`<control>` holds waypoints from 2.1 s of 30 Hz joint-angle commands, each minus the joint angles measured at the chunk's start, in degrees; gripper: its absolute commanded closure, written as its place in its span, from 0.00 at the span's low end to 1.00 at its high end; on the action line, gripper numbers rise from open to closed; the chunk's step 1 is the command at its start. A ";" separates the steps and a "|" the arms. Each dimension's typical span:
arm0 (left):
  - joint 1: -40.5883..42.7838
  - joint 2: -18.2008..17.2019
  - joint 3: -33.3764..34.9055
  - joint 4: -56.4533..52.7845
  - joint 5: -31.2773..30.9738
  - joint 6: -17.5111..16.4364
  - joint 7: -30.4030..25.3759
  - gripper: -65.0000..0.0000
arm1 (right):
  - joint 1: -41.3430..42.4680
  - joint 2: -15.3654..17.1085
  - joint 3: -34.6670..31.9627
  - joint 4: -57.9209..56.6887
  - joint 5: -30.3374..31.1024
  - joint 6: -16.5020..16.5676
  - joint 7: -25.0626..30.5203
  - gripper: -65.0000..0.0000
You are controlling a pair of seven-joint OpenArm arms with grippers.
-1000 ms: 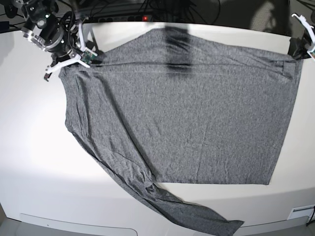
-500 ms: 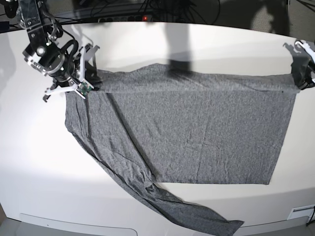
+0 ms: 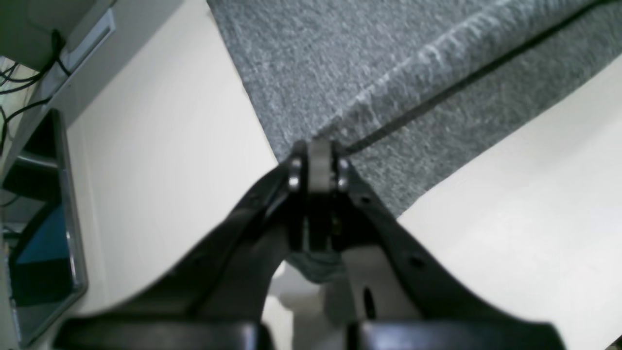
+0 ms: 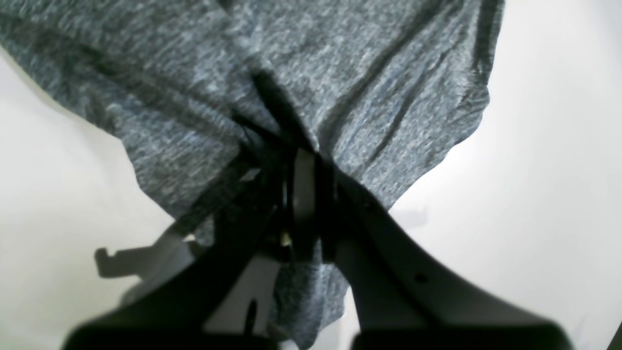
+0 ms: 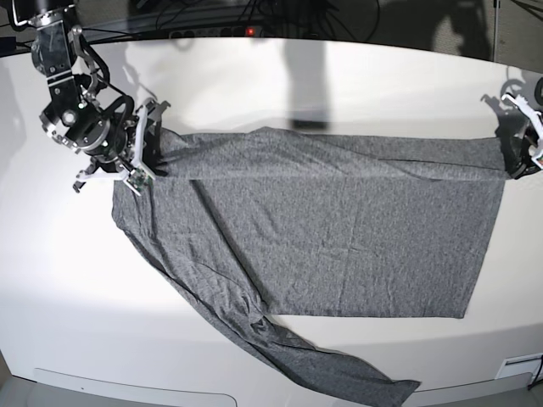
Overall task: Fold the T-shirt properly
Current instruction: 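Lift the shoulder edge and fold it over the shirt body with both grippers, then lay the folded edge down and release it with both grippers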
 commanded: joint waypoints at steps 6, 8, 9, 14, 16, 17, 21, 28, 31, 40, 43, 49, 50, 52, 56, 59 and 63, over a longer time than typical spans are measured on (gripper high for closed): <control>-2.67 1.75 -0.63 0.63 0.35 0.88 -1.60 1.00 | 1.36 0.90 0.44 0.55 -0.17 -0.44 1.73 1.00; -2.95 2.21 -0.63 0.39 1.55 0.88 -2.01 1.00 | 1.64 0.92 0.44 0.52 -0.17 -0.44 1.73 1.00; -3.17 2.23 -0.63 0.00 2.56 0.88 -2.51 1.00 | 1.79 0.90 0.44 0.48 -0.17 -0.46 1.73 1.00; -5.44 2.25 -0.63 -6.14 3.06 0.88 -4.76 1.00 | 2.23 0.90 0.44 -0.28 -0.17 -0.48 2.23 1.00; -6.93 2.25 -0.63 -9.38 3.10 0.88 -5.77 1.00 | 2.56 0.90 0.44 -1.03 -0.17 -0.61 3.04 1.00; -7.61 2.23 -0.63 -10.86 3.08 0.88 -6.29 1.00 | 2.73 0.90 0.44 -1.57 -0.17 -0.76 3.32 1.00; -10.36 2.38 -0.57 -15.06 3.08 0.88 -7.45 1.00 | 4.17 0.90 0.44 -5.01 -0.15 -0.92 3.43 1.00; -13.66 2.34 6.45 -18.95 7.06 0.88 -7.65 1.00 | 5.07 0.90 0.44 -6.49 -0.20 -0.92 3.43 1.00; -14.78 2.36 8.44 -20.20 8.00 0.88 -7.61 1.00 | 5.07 0.92 0.44 -6.49 -0.26 -0.94 3.28 1.00; -14.91 2.16 8.35 -20.22 6.95 7.10 -3.85 0.78 | 6.47 0.92 0.44 -6.43 -0.02 -5.55 3.54 0.70; -14.88 1.73 8.35 -20.20 3.32 9.97 -0.31 0.78 | 6.95 0.92 0.46 -5.18 0.09 -8.79 3.34 0.70; -14.53 -0.50 8.31 -20.11 -13.11 9.79 3.87 0.80 | 6.80 0.92 0.50 0.79 7.15 -9.01 -0.13 0.73; -14.53 -0.76 8.31 -20.11 -15.41 9.62 4.13 0.82 | 6.80 0.92 0.50 1.90 7.91 -9.01 -0.68 0.76; -14.56 -1.18 8.31 -20.11 -18.78 9.60 5.38 0.87 | 6.80 0.92 0.52 3.93 7.96 -9.79 -2.23 0.84; -14.53 -0.76 8.31 -20.11 -24.44 9.53 7.89 0.94 | 6.78 0.87 0.61 5.99 9.03 -12.81 -5.46 0.93; -14.40 0.20 8.31 -20.11 -27.98 9.18 9.88 1.00 | 6.19 -0.04 0.61 5.97 11.72 -12.79 -8.22 1.00; -14.32 2.86 8.33 -20.13 -28.06 9.18 10.67 1.00 | 3.89 -2.47 0.61 5.40 11.76 -12.74 -7.08 1.00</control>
